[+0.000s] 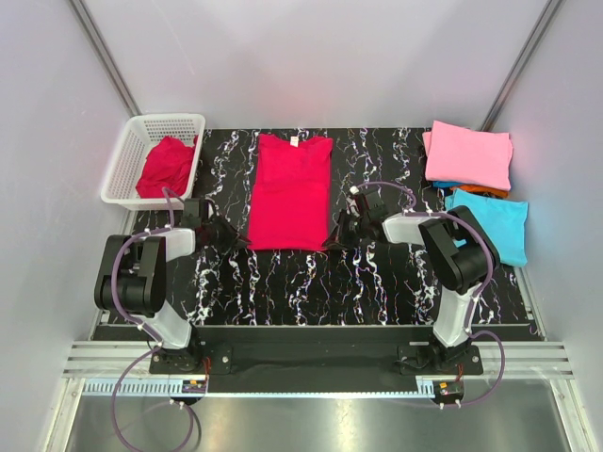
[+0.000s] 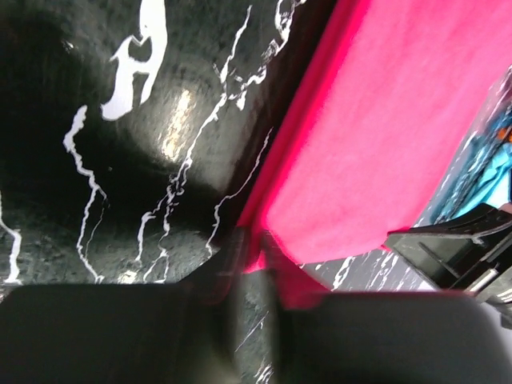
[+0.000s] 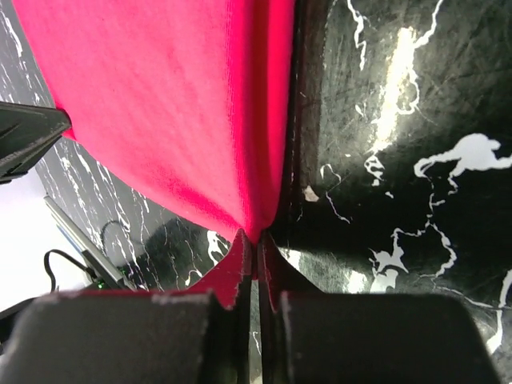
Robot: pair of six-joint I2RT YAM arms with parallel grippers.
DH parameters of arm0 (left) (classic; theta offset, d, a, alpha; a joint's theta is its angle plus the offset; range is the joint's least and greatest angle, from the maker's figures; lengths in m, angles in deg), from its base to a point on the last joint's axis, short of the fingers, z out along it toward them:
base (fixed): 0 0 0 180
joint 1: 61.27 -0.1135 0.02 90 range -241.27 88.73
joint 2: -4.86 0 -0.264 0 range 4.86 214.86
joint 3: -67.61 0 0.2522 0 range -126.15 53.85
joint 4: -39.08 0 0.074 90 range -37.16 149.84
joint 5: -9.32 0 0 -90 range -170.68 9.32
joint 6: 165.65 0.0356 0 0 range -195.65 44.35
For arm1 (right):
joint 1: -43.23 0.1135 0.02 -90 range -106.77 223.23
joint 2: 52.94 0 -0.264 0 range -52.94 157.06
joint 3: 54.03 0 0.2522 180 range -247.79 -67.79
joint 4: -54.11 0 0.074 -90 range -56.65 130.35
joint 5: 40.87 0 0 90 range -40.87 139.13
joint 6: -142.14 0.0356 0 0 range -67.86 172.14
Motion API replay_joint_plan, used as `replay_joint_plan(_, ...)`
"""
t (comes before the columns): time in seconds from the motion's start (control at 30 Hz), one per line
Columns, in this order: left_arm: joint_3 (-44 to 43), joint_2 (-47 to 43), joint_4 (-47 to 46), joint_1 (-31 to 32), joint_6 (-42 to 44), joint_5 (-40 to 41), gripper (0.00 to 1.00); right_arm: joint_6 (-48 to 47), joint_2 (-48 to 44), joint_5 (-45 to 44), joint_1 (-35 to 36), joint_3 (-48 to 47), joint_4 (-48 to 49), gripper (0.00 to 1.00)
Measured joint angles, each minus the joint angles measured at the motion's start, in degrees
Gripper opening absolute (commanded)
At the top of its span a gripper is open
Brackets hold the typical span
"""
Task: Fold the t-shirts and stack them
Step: Fold the tshirt
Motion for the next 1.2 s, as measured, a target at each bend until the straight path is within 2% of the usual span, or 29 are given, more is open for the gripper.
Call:
replay_joint_plan(0.17,1.31,-1.05,1.07,0.02,0.66,-0.07,0.00,-0.17,-1.11,-1.33,0.00,0.04,-2.73,0.00)
replay_joint_plan(0.4,8.81,-9.97,4.11,3.32,1.46,0.37,0.00,0.02,-7.13,-2.05,0.13,6.27,-5.55,0.00)
replay_joint_plan(0.67,14.32,-26.67,13.35,21.81,-2.99,10.86,0.00,2.78,-20.61,-5.22,4.04,16.94,-9.14,0.00)
replay_joint_plan(0.93,14.67,-47.23,31.63,38.38,-15.02,31.56,0.00,12.26,-39.89,-14.12,19.65,22.27,-16.02,0.00)
replay_joint_plan(1.07,13.90,-51.30,39.30,45.35,-21.11,39.52,0.00,15.61,-47.69,-18.80,23.32,23.17,-20.02,0.00)
replay_joint_plan(1.2,9.92,-49.51,44.83,51.47,-25.38,45.55,0.00,16.85,-52.50,-22.23,24.44,23.74,-24.63,0.00)
